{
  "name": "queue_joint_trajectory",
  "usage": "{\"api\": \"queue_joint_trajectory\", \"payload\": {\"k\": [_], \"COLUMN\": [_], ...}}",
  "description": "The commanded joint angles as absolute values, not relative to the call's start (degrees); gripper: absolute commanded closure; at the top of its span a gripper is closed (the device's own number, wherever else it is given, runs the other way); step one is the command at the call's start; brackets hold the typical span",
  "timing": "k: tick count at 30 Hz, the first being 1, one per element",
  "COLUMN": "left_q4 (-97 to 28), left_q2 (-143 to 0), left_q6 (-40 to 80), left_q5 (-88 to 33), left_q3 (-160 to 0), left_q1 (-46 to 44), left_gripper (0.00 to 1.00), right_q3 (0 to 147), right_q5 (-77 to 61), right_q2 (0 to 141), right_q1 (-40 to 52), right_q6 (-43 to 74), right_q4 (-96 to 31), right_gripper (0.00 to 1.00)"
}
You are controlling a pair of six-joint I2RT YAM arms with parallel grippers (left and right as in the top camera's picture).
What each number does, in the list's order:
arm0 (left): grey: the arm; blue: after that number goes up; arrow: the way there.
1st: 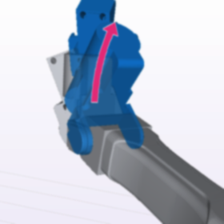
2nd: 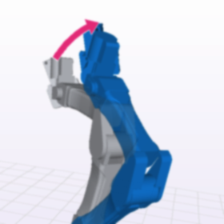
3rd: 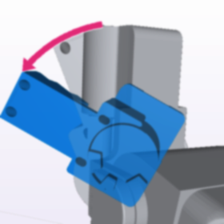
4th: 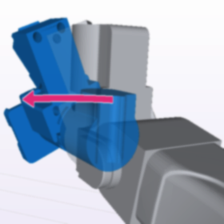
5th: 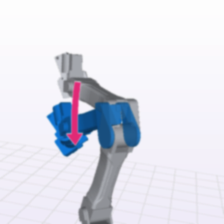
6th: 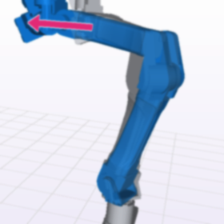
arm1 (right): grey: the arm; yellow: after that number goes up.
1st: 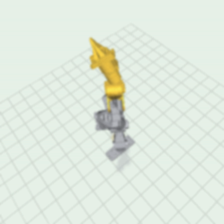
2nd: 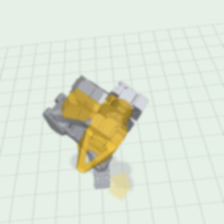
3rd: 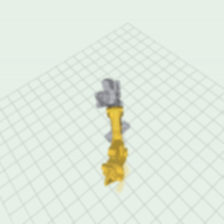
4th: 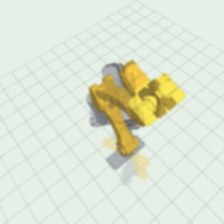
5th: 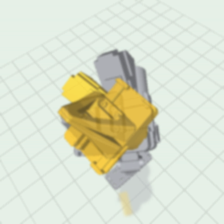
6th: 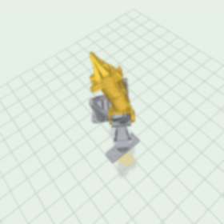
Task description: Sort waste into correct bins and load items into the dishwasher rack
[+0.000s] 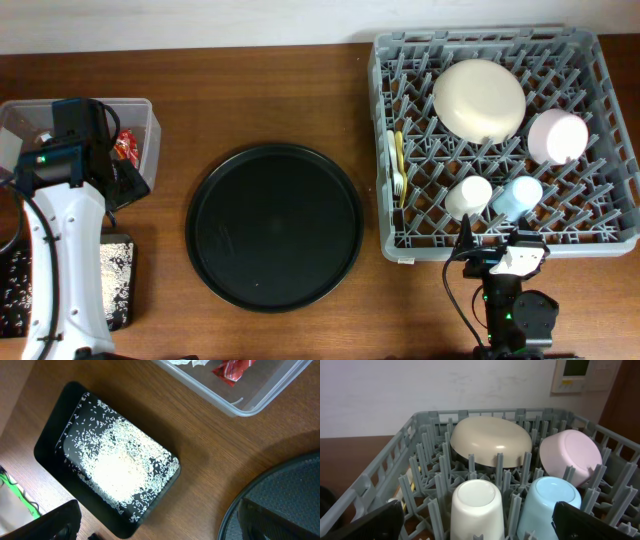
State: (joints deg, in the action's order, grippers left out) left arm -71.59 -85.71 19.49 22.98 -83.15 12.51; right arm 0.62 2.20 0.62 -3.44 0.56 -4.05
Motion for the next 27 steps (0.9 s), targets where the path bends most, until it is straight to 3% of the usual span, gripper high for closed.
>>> {"api": "queue_joint_trajectory", "payload": {"k": [1, 12, 21, 27], "left_q4": [-71.7, -71.7, -71.7, -73.4], "left_q2": [-85.3, -85.1, -55.5, -47.4], "left_q6": [19.6, 19.6, 19.6, 19.6], "left_q5": [23.4, 23.4, 23.8, 28.3], "left_q3": [-83.5, -83.5, -83.5, -83.5], "left_q1": [12.4, 12.2, 12.0, 0.4], "left_gripper": [0.01, 0.01, 0.01, 0.01], "right_q3": [0.3, 0.3, 0.3, 0.3], "right_q5": [1.5, 1.5, 1.5, 1.5], "right_q2": [0.2, 0.2, 0.2, 0.2], "right_q1": [-3.9, -3.9, -3.9, -3.9], "right_q6": [0.0, 0.0, 0.0, 0.0], "right_q4": [-4.5, -4.5, -4.5, -4.5], "right_gripper": [0.02, 0.02, 0.02, 0.02]}}
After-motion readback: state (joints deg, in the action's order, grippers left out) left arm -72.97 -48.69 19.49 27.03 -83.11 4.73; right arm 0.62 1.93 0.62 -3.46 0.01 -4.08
